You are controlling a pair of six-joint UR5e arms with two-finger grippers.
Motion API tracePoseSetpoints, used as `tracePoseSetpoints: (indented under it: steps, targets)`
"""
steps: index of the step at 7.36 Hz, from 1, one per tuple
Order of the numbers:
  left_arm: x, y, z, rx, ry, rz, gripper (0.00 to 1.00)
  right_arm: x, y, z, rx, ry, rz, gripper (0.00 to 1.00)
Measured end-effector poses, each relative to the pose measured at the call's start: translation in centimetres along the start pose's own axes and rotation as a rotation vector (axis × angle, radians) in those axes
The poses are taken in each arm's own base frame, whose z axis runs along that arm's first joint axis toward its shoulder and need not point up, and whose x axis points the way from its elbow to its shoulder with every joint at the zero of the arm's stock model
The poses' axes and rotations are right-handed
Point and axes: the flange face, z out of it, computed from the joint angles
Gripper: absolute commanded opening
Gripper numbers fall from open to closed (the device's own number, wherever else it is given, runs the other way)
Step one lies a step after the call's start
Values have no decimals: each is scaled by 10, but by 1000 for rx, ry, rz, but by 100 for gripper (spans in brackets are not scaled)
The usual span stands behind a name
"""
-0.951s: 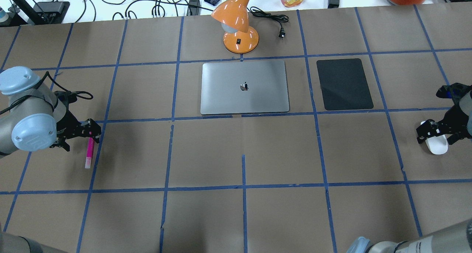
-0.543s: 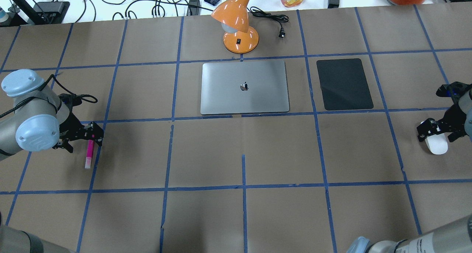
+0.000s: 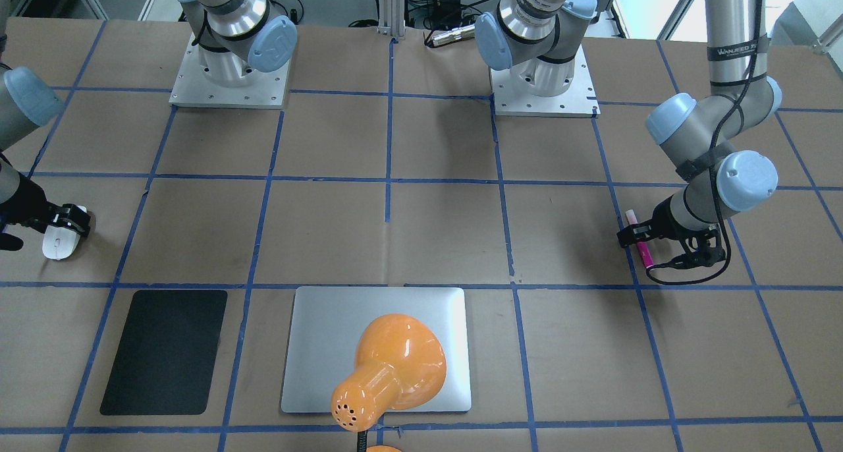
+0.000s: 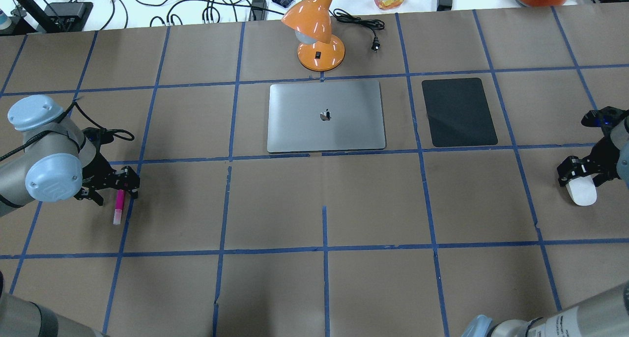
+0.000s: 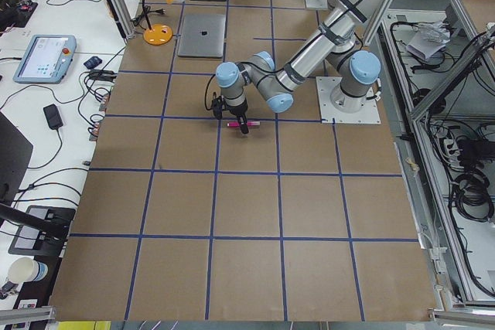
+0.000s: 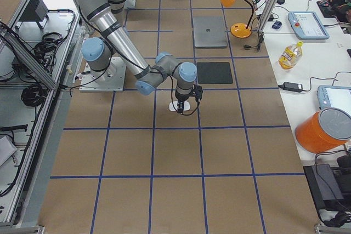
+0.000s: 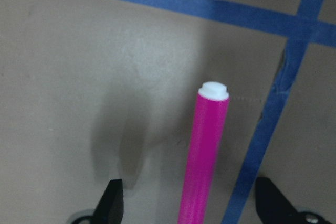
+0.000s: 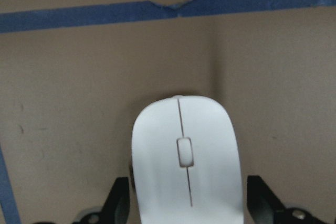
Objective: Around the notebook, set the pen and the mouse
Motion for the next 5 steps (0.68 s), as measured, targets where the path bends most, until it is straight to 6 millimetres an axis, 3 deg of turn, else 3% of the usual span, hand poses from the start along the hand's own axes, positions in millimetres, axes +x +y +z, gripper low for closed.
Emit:
tracePoseSetpoints:
  steps: [2, 5]
  targets:
    - [0, 0, -1, 3, -1, 1, 4, -1, 0, -1, 0, -1, 2, 45]
    - [1, 1, -7, 15, -1, 5, 2, -9, -3, -13, 13, 9, -6, 48]
